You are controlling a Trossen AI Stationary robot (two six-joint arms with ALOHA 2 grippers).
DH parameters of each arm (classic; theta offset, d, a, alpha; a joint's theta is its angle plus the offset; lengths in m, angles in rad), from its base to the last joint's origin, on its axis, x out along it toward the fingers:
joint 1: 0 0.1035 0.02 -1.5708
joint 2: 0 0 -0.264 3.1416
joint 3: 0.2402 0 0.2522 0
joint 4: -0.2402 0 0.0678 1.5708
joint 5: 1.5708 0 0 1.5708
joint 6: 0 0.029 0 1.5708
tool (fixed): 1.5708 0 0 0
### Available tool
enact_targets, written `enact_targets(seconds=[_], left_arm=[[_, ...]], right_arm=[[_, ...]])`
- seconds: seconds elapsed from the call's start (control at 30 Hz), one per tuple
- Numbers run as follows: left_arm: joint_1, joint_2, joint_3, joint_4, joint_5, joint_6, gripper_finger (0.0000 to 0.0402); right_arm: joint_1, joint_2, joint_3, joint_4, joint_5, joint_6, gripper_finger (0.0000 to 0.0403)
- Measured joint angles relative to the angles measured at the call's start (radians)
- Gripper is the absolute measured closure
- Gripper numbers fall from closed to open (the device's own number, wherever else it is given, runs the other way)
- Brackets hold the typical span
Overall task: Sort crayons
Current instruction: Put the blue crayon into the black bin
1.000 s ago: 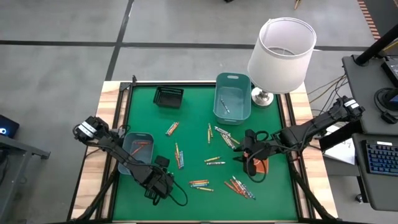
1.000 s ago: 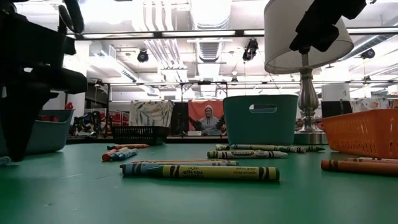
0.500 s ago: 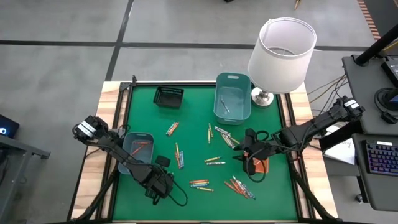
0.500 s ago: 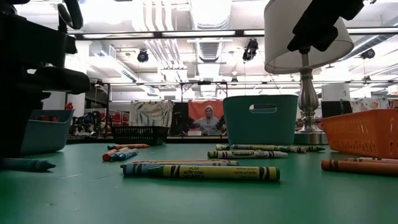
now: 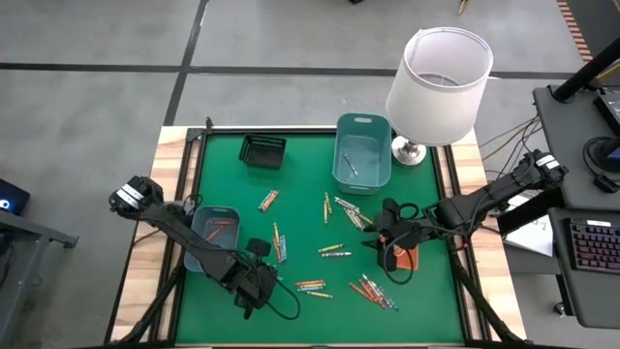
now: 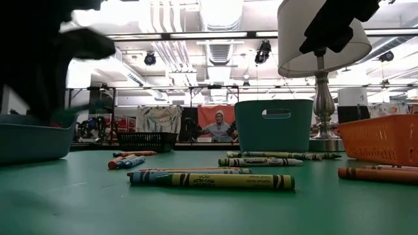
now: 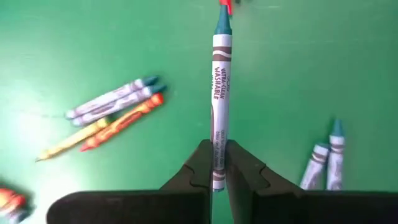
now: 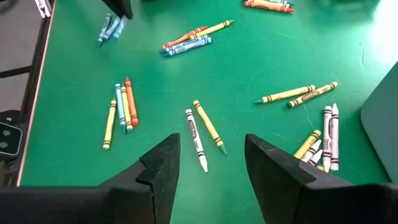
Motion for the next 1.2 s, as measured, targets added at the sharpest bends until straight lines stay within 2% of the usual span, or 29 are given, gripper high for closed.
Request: enact_targets(seconds=[0.2,0.33,0.47,0.63,0.77,0.83,0.93,1.03,1.2], left_arm=[[0.072,-0.071,0.104,-0.192,-0.174,0.04,0.04],[0.185,-0.136,0.126,-0.246,-0.225,0.113,0.04],[0.358,-0.186,0.105,-0.251,-0.243,0.24,0.04],[0.666,-0.212,0.061,-0.244,-0.253,0.467,0.04],[0.953,-0.201,0.033,-0.141,-0.22,0.625,0.04],[1.09,-0.18,0.024,-0.095,-0.149,0.687,0.04],[1.238,-0.144,0.024,-0.035,-0.02,0.71,0.04],[1.315,-0.112,0.024,-0.023,0.051,0.711,0.04],[1.351,-0.065,0.024,-0.019,0.056,0.743,0.0392]], right_arm=[[0.0,0.0,0.0,0.001,0.016,-0.016,0.0232],[0.0,0.0,0.0,0.001,0.016,-0.016,0.0232],[0.0,0.0,0.0,0.001,0.016,-0.024,0.0232],[0.0,0.0,0.0,0.003,0.017,-0.043,0.0232],[0.0,0.0,0.0,0.025,0.029,-0.062,0.0232],[0.0,0.0,0.0,0.022,0.05,-0.065,0.0232],[0.0,0.0,0.0,0.02,0.068,-0.068,0.0232],[0.0,0.0,0.0,0.021,0.07,-0.068,0.0232],[0.0,0.0,0.0,0.021,0.1,-0.074,0.0232]])
